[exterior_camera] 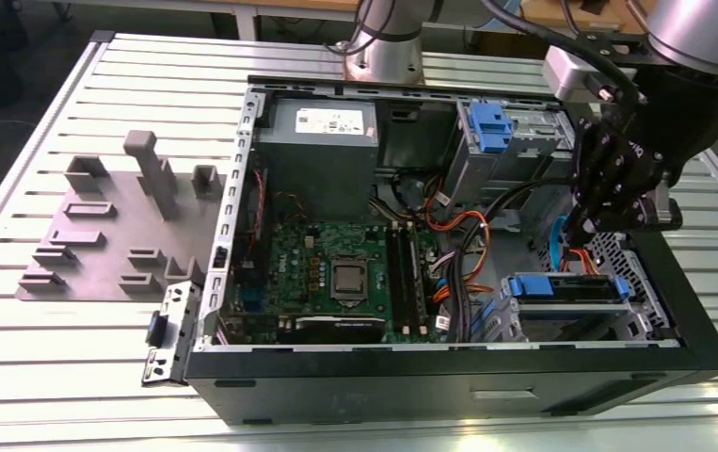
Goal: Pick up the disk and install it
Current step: 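Insert the second disk wire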
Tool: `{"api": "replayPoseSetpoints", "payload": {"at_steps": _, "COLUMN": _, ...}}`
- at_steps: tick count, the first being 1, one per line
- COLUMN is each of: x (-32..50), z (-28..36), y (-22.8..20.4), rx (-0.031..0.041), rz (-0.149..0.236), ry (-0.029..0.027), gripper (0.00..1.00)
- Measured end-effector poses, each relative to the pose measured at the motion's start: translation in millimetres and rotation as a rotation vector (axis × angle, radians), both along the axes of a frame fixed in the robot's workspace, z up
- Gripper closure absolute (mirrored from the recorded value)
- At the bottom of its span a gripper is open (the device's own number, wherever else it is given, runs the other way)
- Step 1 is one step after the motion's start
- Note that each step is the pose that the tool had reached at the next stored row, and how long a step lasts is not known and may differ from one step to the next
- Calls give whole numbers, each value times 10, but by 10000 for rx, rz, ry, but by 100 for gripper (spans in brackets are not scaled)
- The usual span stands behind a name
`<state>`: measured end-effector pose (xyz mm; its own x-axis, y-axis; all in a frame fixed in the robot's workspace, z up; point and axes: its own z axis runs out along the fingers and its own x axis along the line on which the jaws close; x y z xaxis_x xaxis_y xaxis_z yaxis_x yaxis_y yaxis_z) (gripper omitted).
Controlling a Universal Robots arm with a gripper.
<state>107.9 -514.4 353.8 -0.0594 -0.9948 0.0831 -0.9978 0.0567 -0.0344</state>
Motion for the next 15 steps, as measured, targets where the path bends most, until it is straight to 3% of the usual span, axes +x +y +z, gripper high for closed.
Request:
{"api": "replayPoseSetpoints", "payload": {"at_steps": 5, "x": -32, "z": -6, "y": -80, "rx": 1, "rz": 73, "ry": -12, "gripper": 84}}
{"api": "replayPoseSetpoints", "payload": {"at_steps": 8, "x": -49, "z": -18, "y": -107, "rx": 6, "rz": 146, "ry": -37, "gripper": 84}}
{"api": "replayPoseSetpoints", "payload": {"at_steps": 10, "x": -72, "z": -30, "y": -108, "rx": 25, "rz": 161, "ry": -126, "gripper": 84}}
{"api": "replayPoseSetpoints", "payload": {"at_steps": 13, "x": -108, "z": -41, "y": -116, "rx": 61, "rz": 160, "ry": -352, "gripper": 84}}
{"api": "replayPoseSetpoints", "payload": {"at_steps": 15, "x": -121, "z": -52, "y": -140, "rx": 68, "rz": 161, "ry": -453, "gripper": 84}}
